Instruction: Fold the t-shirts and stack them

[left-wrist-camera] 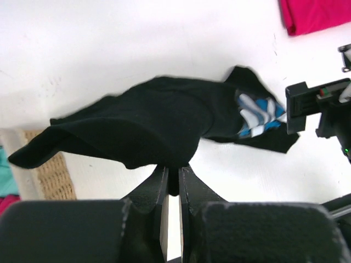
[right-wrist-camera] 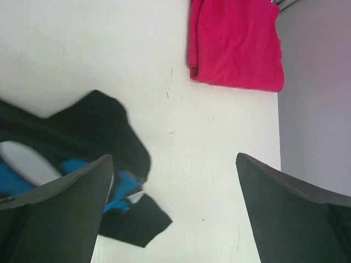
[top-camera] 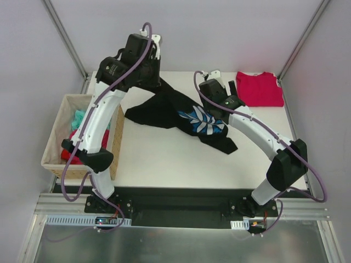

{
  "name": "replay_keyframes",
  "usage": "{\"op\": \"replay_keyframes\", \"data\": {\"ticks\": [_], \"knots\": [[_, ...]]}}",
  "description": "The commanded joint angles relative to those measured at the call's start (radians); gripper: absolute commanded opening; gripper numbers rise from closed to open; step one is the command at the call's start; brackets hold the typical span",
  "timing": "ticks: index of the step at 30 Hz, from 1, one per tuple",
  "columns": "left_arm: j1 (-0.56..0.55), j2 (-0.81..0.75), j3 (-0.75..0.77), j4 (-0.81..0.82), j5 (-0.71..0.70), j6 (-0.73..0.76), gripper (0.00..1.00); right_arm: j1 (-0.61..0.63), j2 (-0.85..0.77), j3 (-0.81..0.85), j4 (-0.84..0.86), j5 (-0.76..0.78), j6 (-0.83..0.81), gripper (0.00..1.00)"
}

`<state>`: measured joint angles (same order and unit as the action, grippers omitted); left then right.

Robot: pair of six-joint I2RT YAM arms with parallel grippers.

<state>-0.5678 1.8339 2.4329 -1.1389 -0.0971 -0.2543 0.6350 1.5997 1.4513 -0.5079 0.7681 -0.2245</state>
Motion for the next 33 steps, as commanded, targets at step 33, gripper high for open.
{"op": "replay_keyframes", "data": {"ticks": [33], "knots": [[-0.155, -0.062, 0.141, 0.556, 0.617, 0.053, 0.01, -0.07, -0.197, -0.061, 0.107, 0.186, 0.057, 0.99]]}}
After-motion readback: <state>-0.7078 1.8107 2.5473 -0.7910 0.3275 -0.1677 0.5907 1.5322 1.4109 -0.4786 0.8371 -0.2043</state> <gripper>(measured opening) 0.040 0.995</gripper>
